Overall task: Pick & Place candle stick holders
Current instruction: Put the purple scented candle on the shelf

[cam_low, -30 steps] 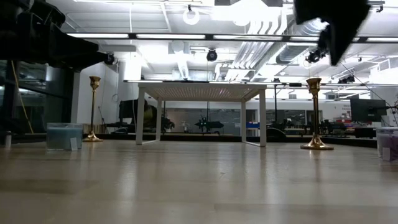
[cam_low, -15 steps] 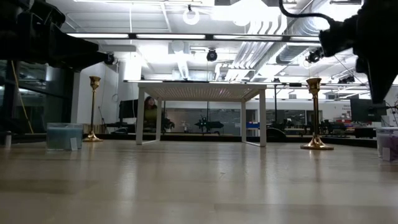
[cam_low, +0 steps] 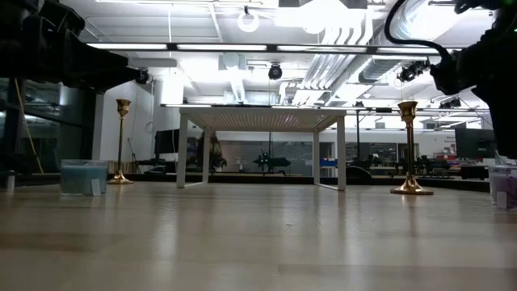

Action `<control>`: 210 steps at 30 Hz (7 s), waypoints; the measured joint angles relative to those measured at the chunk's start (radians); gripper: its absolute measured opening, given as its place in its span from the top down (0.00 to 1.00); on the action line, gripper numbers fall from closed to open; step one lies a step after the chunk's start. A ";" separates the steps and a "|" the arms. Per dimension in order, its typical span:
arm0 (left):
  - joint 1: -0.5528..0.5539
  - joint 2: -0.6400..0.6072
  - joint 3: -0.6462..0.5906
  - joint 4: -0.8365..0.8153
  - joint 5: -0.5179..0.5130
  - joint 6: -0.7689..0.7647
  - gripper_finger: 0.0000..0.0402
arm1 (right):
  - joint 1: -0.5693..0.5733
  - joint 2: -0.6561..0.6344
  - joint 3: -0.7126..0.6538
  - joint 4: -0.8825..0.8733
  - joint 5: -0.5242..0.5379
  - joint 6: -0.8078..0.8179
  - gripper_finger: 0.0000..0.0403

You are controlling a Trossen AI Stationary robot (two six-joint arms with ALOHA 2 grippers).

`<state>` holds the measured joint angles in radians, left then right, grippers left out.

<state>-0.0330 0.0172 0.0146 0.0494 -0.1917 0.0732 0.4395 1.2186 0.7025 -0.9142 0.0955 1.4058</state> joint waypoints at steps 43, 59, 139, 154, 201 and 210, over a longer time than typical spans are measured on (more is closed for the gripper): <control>0.000 0.000 0.000 0.000 0.000 0.000 0.28 | 0.033 0.091 0.001 0.022 -0.079 0.076 0.66; 0.000 0.000 0.000 0.000 0.000 0.000 0.28 | 0.032 0.091 0.001 0.017 -0.077 0.124 0.68; 0.000 0.000 0.000 0.000 0.000 0.025 0.28 | -0.094 0.089 0.378 -0.088 -0.073 -0.502 1.00; 0.000 0.000 0.000 0.002 0.007 0.024 0.28 | -0.207 0.092 0.528 -0.097 -0.051 -0.760 1.00; 0.000 0.537 0.163 0.385 -0.025 0.114 0.28 | -0.517 0.194 0.657 0.051 -0.154 -0.954 1.00; 0.000 0.788 0.341 0.386 -0.007 0.132 0.28 | -0.646 0.315 0.886 -0.129 -0.150 -1.046 1.00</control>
<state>-0.0326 0.8050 0.3553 0.4354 -0.1989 0.2054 -0.2067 1.5331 1.5881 -1.0436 -0.0541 0.3596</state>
